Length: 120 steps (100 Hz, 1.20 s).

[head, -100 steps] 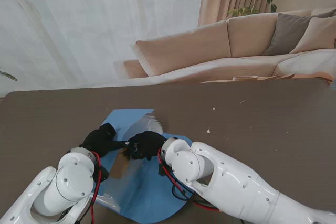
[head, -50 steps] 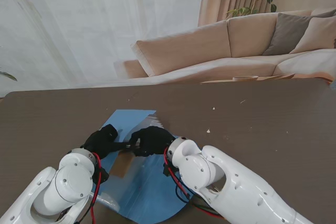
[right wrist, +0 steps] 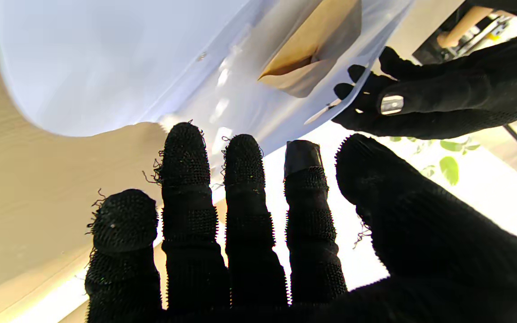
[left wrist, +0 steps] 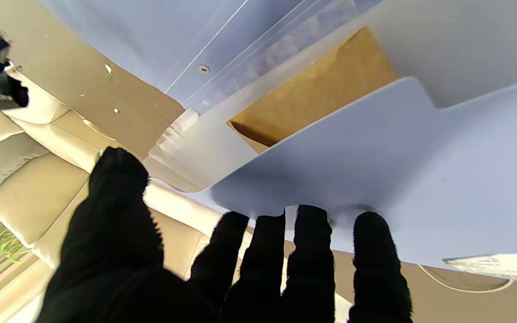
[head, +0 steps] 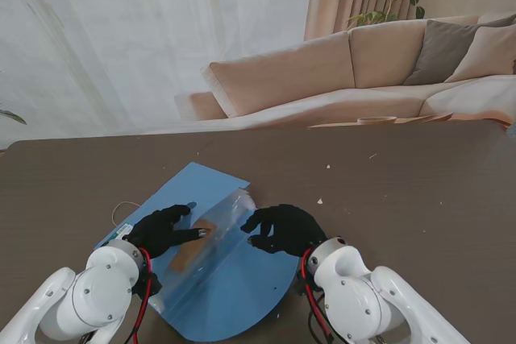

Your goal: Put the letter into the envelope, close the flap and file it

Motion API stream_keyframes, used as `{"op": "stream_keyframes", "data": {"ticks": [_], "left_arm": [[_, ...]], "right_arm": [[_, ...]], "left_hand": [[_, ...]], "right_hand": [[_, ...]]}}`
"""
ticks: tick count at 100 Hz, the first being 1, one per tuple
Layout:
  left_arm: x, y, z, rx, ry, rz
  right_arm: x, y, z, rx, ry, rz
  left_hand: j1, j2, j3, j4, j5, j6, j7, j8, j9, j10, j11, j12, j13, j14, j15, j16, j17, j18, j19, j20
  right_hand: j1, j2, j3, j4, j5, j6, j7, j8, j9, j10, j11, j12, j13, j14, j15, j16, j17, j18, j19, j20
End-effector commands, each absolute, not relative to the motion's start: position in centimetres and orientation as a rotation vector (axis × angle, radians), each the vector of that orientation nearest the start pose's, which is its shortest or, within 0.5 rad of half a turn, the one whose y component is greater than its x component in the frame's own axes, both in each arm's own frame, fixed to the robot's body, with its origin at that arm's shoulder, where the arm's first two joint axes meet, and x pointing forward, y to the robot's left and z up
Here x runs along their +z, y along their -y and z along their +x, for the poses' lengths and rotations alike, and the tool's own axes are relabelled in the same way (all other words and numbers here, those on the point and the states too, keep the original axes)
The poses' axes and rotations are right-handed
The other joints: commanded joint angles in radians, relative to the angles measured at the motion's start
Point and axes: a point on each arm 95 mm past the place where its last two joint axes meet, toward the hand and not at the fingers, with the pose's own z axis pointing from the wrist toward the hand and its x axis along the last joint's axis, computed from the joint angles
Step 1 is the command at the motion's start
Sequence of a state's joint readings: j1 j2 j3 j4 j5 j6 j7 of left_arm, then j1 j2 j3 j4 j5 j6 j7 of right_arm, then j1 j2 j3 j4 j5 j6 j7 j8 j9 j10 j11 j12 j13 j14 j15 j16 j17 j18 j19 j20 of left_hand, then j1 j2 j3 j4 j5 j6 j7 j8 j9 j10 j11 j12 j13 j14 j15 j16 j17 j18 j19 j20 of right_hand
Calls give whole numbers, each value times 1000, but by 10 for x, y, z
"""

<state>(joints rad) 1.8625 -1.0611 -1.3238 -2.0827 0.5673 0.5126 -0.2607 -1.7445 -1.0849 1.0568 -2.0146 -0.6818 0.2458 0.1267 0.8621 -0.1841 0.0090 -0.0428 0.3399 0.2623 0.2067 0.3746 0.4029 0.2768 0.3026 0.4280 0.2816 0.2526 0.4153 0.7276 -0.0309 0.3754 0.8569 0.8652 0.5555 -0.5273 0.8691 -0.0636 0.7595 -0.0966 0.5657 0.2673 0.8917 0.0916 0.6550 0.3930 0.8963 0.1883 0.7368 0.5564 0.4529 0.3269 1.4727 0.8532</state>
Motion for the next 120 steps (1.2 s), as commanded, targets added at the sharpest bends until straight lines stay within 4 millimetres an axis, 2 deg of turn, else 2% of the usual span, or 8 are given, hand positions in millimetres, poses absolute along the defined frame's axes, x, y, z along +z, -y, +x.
{"op": "stream_keyframes", "data": {"ticks": [1, 11, 19, 25, 46, 84, 106, 120], "left_arm": [[-280, 6, 312, -1388, -1281, -1991], [-278, 0, 312, -1367, -1323, -1953], [-277, -3, 310, -1363, -1329, -1937], [-276, -5, 310, -1355, -1343, -1927], [-275, -13, 307, -1375, -1340, -1904], [-288, -43, 338, -1225, -1287, -1759], [-298, -60, 356, -1156, -1224, -1745], [-305, -70, 363, -1125, -1180, -1746]], "right_arm": [[-290, -97, 297, -2100, 1862, -2012], [-293, -90, 288, -2101, 1873, -2034], [-296, -87, 283, -2096, 1884, -2040], [-298, -86, 281, -2090, 1892, -2043], [-307, -84, 274, -2073, 1966, -2008], [-312, -83, 244, -1981, 2240, -1781], [-321, -86, 238, -1872, 2394, -1685], [-336, -92, 245, -1897, 2448, -1644]], "left_hand": [[-3, 38, -17, 21, 84, -125, 3, -6, -48, -89, -22, -13, -87, 4, -102, -25, -26, -42, -114, -34], [40, 54, -10, 25, 144, -180, 6, -12, -77, -127, -21, 3, -133, -37, -148, -23, -55, -93, -189, -9], [81, 69, -13, 25, 265, -153, 17, -15, -94, -135, -27, 13, -166, -59, -194, -13, -68, -127, -274, 31], [84, 79, -13, 25, 281, -142, 1, -26, -91, -135, -28, 16, -167, -63, -211, -9, -68, -131, -305, 45], [85, 83, -14, 26, 149, -196, -40, -47, -64, -121, -110, -80, -131, -51, -317, -111, -20, -114, -522, -4], [100, 52, -4, 33, 51, -242, -9, -25, -111, -161, -88, -59, -176, -82, -325, -148, -41, -132, -604, 18], [95, 50, -1, 34, -2, -260, -14, -25, -164, -180, -104, -63, -196, -94, -330, -158, -52, -144, -621, 13], [91, 55, 2, 35, -25, -262, -16, -26, -177, -179, -106, -63, -198, -86, -329, -162, -53, -147, -627, 9]], "right_hand": [[-25, 13, -10, 26, -35, 14, -30, 25, -30, -6, -9, -2, -33, 8, -16, -17, -21, 4, -14, 13], [-24, 17, -10, 29, -44, 4, -37, 31, -50, -7, -17, -5, -60, 8, -38, -25, -46, 6, -36, 8], [-22, 21, -10, 33, -53, -4, -42, 36, -64, -10, -22, -6, -77, 6, -55, -31, -62, 5, -53, 4], [-20, 21, -10, 37, -62, -8, -47, 41, -74, -8, -26, -7, -89, 7, -65, -35, -74, 4, -63, 2], [-4, 18, 3, 46, -136, -43, -77, 56, -151, -26, -57, -20, -173, -7, -140, -62, -147, -12, -143, -17], [182, -86, 177, 92, -435, -134, -143, 48, -608, -152, -209, -130, -623, -123, -451, -218, -465, -131, -561, -136], [-1, -131, 5, 18, -645, -117, -235, 58, -710, -151, -391, -220, -755, -145, -523, -255, -532, -158, -686, -145], [-47, -103, -41, 15, -645, -111, -252, 92, -706, -135, -381, -186, -745, -138, -519, -251, -524, -151, -692, -135]]}}
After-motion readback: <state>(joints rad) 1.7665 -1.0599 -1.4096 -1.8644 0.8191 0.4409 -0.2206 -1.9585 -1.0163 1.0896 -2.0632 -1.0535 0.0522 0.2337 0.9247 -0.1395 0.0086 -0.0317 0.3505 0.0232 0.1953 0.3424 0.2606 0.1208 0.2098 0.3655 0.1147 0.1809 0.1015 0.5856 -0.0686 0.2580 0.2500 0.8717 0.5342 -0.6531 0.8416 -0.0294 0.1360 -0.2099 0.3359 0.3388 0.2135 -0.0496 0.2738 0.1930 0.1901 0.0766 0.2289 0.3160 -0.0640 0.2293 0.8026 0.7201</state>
